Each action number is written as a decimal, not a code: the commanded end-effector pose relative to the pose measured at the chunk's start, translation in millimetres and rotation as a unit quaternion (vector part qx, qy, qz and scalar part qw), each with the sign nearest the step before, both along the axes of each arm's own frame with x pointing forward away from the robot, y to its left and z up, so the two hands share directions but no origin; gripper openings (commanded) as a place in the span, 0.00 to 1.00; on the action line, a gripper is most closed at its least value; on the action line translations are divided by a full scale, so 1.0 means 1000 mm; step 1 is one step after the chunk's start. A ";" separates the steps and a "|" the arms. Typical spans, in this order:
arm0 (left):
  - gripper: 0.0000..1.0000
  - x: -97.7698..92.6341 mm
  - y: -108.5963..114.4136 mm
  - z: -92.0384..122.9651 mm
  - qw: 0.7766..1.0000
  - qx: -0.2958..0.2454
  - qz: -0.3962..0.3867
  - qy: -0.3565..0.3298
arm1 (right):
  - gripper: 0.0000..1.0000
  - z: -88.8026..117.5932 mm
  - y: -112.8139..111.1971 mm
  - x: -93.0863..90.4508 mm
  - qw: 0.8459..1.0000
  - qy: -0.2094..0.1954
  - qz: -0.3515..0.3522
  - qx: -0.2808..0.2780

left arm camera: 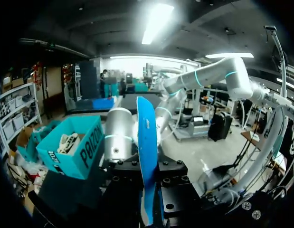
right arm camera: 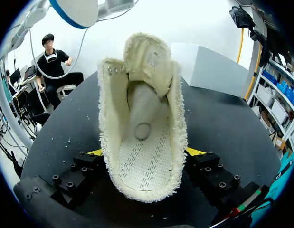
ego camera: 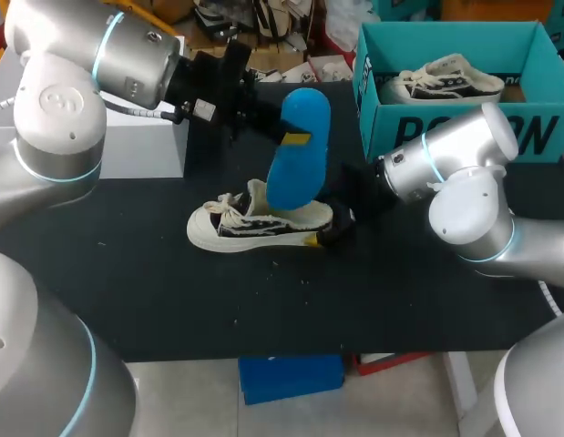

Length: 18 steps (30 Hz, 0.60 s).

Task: Take the shoe out of the shoebox, open the shoe tongue, remove and reinsert the insole, then place the shoe into the shoebox

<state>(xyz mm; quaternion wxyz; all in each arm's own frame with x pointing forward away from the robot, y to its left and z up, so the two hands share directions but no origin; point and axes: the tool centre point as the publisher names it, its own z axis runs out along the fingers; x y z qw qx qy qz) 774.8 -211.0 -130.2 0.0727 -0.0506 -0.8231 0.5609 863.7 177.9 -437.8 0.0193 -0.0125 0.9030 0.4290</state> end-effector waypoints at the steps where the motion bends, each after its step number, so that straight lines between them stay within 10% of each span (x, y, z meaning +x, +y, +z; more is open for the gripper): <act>1: 0.00 -0.009 0.003 0.011 0.997 -0.021 0.040 0.055 | 0.00 -0.001 0.000 0.000 1.000 0.000 0.000 -0.001; 18: 0.00 -0.044 -0.002 0.083 0.977 -0.080 0.039 0.193 | 0.00 -0.001 0.000 0.000 1.000 0.000 0.000 -0.001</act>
